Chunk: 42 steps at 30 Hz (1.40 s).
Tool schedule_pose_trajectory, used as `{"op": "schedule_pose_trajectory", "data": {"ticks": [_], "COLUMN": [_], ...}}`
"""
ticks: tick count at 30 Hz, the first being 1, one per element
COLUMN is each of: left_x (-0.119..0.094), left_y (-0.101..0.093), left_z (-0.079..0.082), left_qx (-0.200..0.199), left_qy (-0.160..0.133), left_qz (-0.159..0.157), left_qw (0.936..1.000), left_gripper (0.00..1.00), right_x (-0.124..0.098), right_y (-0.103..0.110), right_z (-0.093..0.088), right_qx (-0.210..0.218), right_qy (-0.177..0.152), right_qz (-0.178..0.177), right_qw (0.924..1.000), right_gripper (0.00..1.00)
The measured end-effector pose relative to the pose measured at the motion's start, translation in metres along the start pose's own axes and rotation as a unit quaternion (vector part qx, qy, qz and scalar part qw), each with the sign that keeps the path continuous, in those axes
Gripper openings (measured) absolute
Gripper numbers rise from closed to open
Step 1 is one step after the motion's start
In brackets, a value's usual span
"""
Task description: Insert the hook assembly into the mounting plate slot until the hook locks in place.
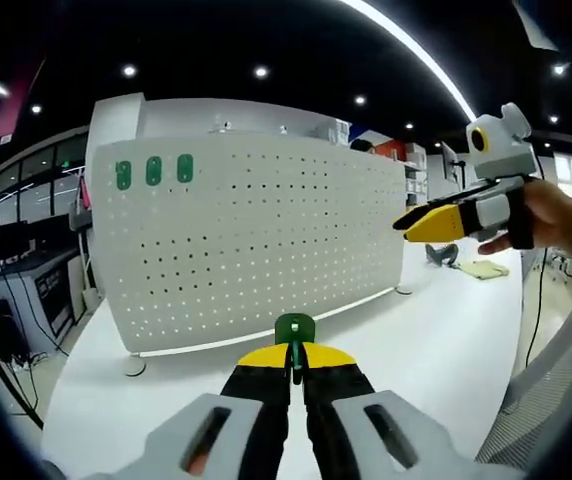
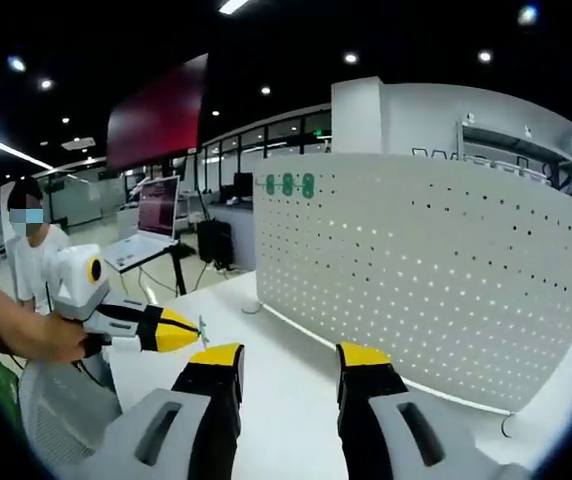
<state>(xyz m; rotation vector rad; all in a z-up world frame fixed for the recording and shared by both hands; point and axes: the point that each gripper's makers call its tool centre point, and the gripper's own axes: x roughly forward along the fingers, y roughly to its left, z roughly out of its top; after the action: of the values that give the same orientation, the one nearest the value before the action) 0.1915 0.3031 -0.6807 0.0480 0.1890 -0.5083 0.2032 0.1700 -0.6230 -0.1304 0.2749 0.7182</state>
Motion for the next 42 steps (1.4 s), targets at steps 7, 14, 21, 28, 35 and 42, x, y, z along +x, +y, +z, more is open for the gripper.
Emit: {"op": "schedule_pose_trajectory", "data": {"ticks": [7,14,21,28,35,42], "left_x": [0.01,0.022,0.034,0.047,0.064,0.084], "left_y": [0.008,0.022,0.038,0.045,0.047,0.059], "left_z": [0.026,0.066,0.112,0.143,0.173,0.2], "left_qx": [-0.005,0.001,0.003,0.001,0.007,0.002], "left_qy": [-0.013,-0.041,-0.077,-0.097,-0.114,-0.132], "left_qz": [0.01,0.029,0.05,0.061,0.071,0.088], "left_qw": [0.9999,0.9988,0.9958,0.9934,0.9908,0.9873], "left_gripper": [0.03,0.03,0.03,0.03,0.03,0.04], "right_x": [-0.015,-0.027,-0.036,-0.043,-0.048,-0.059], "right_y": [-0.009,-0.017,-0.021,-0.026,-0.028,-0.037], "right_z": [0.003,0.004,0.009,0.019,0.026,0.03], "right_qx": [0.01,0.019,0.02,0.02,0.018,0.02], "right_qy": [-0.014,-0.026,-0.033,-0.046,-0.058,-0.067], "right_qz": [-0.008,-0.013,-0.015,-0.017,-0.014,-0.022], "right_qw": [0.9998,0.9994,0.9991,0.9986,0.9981,0.9973], "right_gripper": [0.41,0.44,0.47,0.5,0.51,0.51]}}
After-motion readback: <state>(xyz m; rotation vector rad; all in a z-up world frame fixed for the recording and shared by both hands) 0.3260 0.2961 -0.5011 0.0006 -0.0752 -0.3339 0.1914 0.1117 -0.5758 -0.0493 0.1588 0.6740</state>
